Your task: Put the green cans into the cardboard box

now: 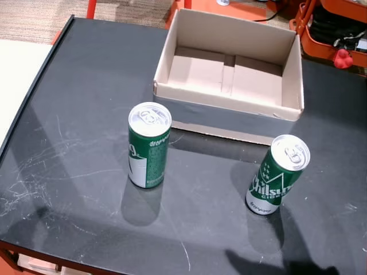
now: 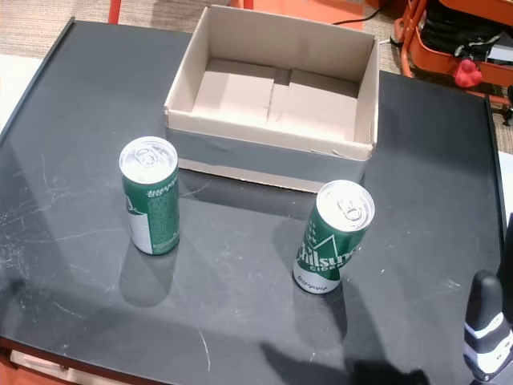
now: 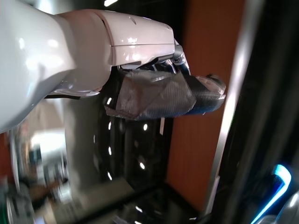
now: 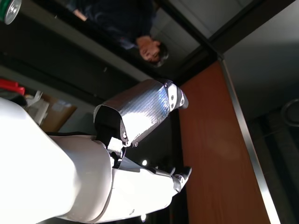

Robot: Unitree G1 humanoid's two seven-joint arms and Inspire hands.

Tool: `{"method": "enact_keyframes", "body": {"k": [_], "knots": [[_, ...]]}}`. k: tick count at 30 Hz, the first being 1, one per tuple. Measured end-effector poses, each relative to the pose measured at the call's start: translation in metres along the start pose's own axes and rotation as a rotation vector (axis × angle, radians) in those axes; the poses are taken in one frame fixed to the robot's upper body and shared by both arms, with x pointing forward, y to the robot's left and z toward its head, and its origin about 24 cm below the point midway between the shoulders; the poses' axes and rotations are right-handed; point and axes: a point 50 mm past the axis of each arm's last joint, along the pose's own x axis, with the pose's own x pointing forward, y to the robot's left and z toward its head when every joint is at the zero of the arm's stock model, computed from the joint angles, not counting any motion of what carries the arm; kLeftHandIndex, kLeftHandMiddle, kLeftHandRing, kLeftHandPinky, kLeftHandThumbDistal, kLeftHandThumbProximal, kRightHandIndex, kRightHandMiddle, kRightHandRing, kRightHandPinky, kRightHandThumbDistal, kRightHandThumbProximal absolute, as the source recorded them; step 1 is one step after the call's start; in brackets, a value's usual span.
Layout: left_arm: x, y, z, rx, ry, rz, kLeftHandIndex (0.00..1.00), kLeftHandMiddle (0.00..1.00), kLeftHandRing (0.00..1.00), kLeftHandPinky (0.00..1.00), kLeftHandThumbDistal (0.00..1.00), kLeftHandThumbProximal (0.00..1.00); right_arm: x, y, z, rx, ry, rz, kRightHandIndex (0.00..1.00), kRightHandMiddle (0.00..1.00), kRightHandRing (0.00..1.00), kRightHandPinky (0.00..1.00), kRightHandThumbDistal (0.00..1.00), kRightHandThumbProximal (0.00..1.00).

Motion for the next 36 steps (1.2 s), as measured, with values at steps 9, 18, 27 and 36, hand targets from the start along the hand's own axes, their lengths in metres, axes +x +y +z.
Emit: {"method": "enact_keyframes", "body": {"k": [9, 18, 27, 36], "knots": [[-0.002, -0.007, -0.004, 0.107, -0.027, 0.013, 0.91, 0.88, 0.89, 0.83, 0.34, 0.99, -0.002, 0.006, -0.003, -0.053, 0.011, -0.047, 1.00, 0.96, 0.93, 0.91, 0.82, 0.83], [-0.009, -0.009, -0.011, 0.089, -0.013, 0.049, 0.90, 0.88, 0.89, 0.84, 0.32, 1.00, -0.006, 0.012, -0.014, -0.120, 0.079, -0.051, 0.92, 0.90, 0.89, 0.92, 0.86, 0.69], [-0.010, -0.012, -0.016, 0.074, -0.011, 0.060, 0.92, 0.90, 0.90, 0.85, 0.30, 1.00, 0.009, 0.019, -0.036, -0.051, 0.198, 0.002, 0.85, 0.85, 0.85, 0.91, 0.92, 0.68], [-0.014, -0.012, -0.021, 0.051, -0.017, 0.082, 0.92, 0.90, 0.90, 0.84, 0.33, 1.00, 0.027, 0.020, -0.055, 0.050, 0.257, 0.116, 0.84, 0.84, 0.83, 0.90, 1.00, 0.64]]}}
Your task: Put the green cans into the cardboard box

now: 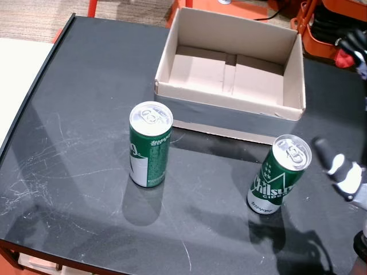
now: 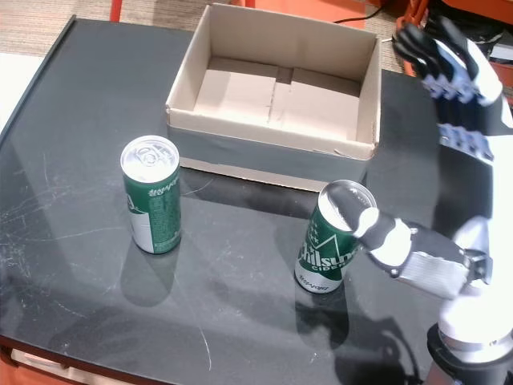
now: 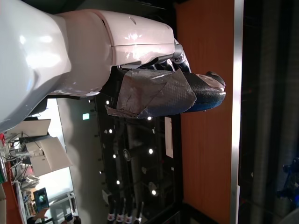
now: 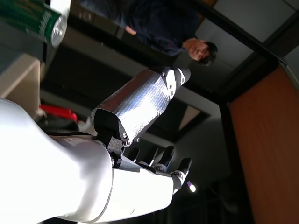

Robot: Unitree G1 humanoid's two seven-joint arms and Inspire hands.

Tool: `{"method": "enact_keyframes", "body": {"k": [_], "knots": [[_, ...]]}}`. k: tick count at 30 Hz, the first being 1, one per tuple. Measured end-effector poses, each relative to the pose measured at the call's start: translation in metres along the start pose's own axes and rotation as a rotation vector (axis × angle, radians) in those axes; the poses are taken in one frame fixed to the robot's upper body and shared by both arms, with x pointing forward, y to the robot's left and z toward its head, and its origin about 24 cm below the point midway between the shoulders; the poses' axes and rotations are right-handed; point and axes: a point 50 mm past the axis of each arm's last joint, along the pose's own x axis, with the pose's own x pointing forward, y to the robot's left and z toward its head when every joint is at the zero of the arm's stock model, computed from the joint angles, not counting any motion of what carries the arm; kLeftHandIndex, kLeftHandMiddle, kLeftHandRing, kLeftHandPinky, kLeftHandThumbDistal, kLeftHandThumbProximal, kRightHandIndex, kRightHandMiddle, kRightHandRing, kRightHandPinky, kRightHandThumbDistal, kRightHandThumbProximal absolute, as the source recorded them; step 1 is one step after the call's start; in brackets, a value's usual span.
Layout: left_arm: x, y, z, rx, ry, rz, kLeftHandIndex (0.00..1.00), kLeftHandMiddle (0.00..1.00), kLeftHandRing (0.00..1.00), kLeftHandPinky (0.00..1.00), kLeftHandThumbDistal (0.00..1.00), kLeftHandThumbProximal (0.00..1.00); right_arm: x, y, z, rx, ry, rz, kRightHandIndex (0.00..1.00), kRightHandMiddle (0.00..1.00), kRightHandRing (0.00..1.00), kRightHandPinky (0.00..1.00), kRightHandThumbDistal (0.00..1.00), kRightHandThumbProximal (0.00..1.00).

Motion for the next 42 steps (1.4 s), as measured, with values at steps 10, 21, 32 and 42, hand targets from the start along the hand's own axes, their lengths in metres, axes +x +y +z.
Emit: {"method": "enact_keyframes", "body": {"k": [10, 21, 32, 42], "knots": [[0.000, 0.001, -0.003, -0.024, -0.001, 0.020, 0.91, 0.88, 0.88, 0.83, 0.30, 1.00, -0.005, 0.000, -0.006, 0.033, 0.041, 0.030, 0.83, 0.83, 0.84, 0.91, 1.00, 0.67], [0.000, 0.003, -0.006, -0.105, 0.007, 0.049, 0.94, 0.89, 0.88, 0.83, 0.30, 0.95, -0.022, -0.004, -0.027, 0.043, 0.253, 0.109, 0.85, 0.83, 0.84, 0.90, 1.00, 0.85], [-0.004, 0.007, -0.005, -0.153, 0.013, 0.057, 0.93, 0.90, 0.90, 0.84, 0.36, 0.97, -0.040, -0.009, -0.046, 0.060, 0.407, 0.144, 0.92, 0.87, 0.86, 0.92, 1.00, 0.79], [-0.005, 0.008, -0.003, -0.158, 0.038, 0.057, 0.94, 0.92, 0.91, 0.86, 0.30, 0.99, -0.048, -0.010, -0.052, 0.058, 0.454, 0.146, 0.92, 0.88, 0.85, 0.93, 1.00, 0.82]]}}
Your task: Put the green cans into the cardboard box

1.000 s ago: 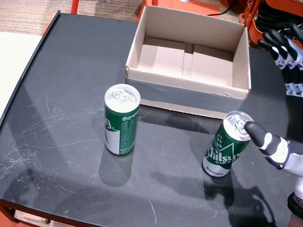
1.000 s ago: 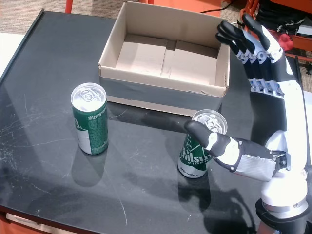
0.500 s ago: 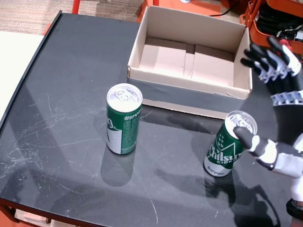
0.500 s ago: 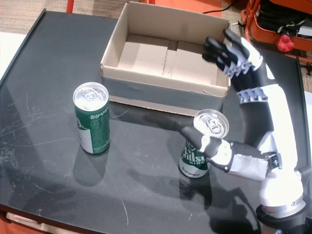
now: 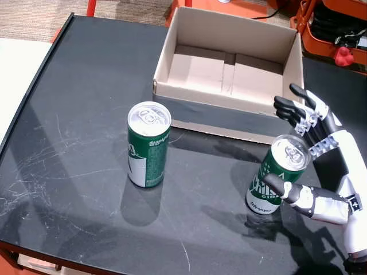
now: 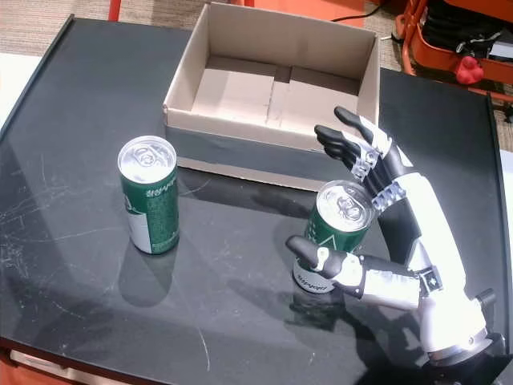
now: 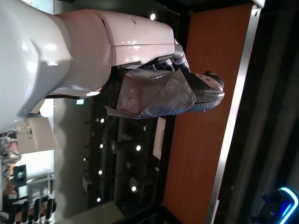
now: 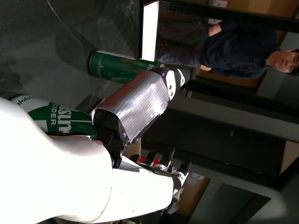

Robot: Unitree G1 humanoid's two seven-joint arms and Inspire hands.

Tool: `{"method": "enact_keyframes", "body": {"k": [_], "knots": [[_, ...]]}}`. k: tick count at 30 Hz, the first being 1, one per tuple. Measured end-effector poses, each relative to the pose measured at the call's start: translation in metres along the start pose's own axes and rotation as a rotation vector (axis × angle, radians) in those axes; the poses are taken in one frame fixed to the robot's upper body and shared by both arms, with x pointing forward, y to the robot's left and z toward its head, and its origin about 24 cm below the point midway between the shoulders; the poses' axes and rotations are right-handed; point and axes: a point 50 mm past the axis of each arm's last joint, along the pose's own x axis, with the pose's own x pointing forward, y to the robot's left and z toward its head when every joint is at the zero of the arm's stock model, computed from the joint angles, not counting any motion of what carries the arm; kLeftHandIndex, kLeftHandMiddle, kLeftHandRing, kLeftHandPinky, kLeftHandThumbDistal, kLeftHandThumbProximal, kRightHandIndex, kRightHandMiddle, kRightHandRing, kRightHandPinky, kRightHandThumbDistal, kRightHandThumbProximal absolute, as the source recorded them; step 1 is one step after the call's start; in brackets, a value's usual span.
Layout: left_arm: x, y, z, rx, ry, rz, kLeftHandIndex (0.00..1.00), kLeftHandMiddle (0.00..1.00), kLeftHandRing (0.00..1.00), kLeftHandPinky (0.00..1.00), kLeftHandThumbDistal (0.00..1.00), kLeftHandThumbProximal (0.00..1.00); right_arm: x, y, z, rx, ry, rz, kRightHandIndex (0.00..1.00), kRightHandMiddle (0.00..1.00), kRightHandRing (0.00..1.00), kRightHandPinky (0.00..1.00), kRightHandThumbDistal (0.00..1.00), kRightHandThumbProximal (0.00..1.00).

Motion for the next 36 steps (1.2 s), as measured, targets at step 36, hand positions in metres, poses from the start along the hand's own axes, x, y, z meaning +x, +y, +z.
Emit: {"method": "enact_keyframes", "body": {"k": [36], "knots": [[-0.008, -0.001, -0.005, -0.019, 0.075, 0.000, 0.92, 0.92, 0.91, 0.87, 0.33, 1.00, 0.052, -0.014, 0.079, -0.179, -0.455, 0.048, 0.83, 0.81, 0.82, 0.88, 1.00, 0.66]]}}
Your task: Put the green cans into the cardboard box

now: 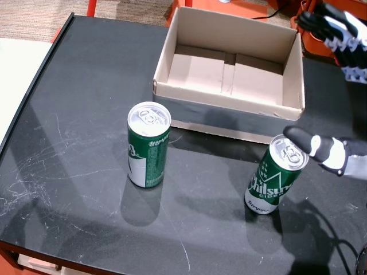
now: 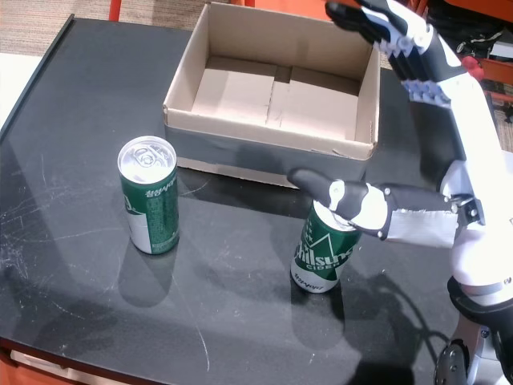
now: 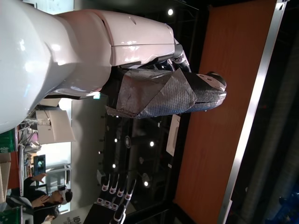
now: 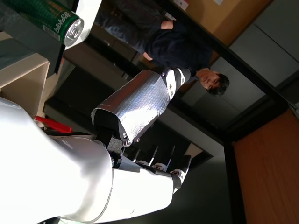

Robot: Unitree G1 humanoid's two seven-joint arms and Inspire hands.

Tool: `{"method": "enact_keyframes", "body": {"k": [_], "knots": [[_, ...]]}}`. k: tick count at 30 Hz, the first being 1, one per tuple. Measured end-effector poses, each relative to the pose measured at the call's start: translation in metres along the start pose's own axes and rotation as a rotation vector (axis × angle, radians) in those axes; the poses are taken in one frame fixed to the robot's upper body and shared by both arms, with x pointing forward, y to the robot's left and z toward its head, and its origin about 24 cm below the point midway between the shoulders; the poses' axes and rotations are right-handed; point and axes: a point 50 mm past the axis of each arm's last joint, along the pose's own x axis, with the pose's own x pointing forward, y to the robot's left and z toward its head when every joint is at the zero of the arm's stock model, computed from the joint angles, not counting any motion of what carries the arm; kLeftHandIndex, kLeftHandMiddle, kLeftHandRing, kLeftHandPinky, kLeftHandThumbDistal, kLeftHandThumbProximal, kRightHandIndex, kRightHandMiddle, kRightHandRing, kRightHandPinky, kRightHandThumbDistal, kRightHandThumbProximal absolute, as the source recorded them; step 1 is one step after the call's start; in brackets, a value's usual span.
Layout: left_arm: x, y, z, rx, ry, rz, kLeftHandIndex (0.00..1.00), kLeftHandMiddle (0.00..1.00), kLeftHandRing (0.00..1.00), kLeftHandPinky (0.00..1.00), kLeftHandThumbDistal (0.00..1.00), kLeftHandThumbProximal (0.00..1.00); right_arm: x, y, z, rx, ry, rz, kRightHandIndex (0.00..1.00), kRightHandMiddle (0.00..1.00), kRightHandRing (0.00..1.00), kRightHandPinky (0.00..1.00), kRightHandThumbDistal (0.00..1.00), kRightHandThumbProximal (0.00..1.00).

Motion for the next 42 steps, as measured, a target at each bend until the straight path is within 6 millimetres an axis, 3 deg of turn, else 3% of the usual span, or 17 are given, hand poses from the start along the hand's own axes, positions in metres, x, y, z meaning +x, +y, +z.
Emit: {"method": "enact_keyframes", "body": {"k": [6, 12, 17, 26, 27, 28, 30, 33, 42], "knots": [[0.000, 0.000, 0.000, 0.001, 0.001, 0.003, 0.91, 0.91, 0.90, 0.87, 0.35, 1.00, -0.005, -0.001, -0.009, 0.025, 0.066, -0.009, 0.84, 0.82, 0.82, 0.88, 1.00, 0.79], [0.001, 0.001, 0.001, 0.000, -0.004, 0.009, 0.91, 0.90, 0.89, 0.86, 0.33, 1.00, -0.034, -0.007, -0.045, 0.066, 0.353, -0.006, 0.88, 0.86, 0.86, 0.93, 1.00, 0.77], [0.003, 0.001, 0.002, 0.006, -0.011, 0.009, 0.91, 0.90, 0.89, 0.87, 0.31, 1.00, -0.054, -0.008, -0.059, 0.073, 0.508, 0.029, 0.89, 0.87, 0.88, 0.95, 1.00, 0.74], [0.004, 0.001, 0.002, 0.009, -0.005, 0.017, 0.90, 0.90, 0.90, 0.87, 0.31, 1.00, -0.064, -0.006, -0.063, 0.095, 0.557, 0.037, 0.91, 0.88, 0.87, 0.94, 1.00, 0.77], [0.004, 0.001, 0.002, 0.010, -0.004, 0.016, 0.90, 0.90, 0.89, 0.87, 0.34, 1.00, -0.064, -0.006, -0.063, 0.095, 0.557, 0.037, 0.91, 0.88, 0.87, 0.94, 1.00, 0.77], [0.004, 0.001, 0.002, 0.016, -0.003, 0.016, 0.91, 0.92, 0.92, 0.90, 0.45, 0.96, -0.064, -0.006, -0.063, 0.095, 0.557, 0.039, 0.91, 0.88, 0.87, 0.94, 1.00, 0.77], [0.002, 0.005, -0.014, 0.023, 0.017, 0.067, 0.92, 0.92, 0.92, 0.92, 0.50, 0.93, -0.064, -0.007, -0.062, 0.091, 0.557, 0.037, 0.90, 0.88, 0.87, 0.94, 1.00, 0.78], [0.016, 0.006, -0.042, -0.018, 0.004, 0.104, 0.92, 0.93, 0.93, 0.92, 0.49, 0.96, -0.063, -0.006, -0.063, 0.089, 0.555, 0.048, 0.90, 0.87, 0.87, 0.94, 1.00, 0.79], [0.012, 0.009, -0.043, 0.002, 0.025, 0.107, 0.93, 0.93, 0.93, 0.92, 0.49, 0.90, -0.066, -0.005, -0.064, 0.098, 0.568, 0.049, 0.90, 0.88, 0.87, 0.94, 1.00, 0.77]]}}
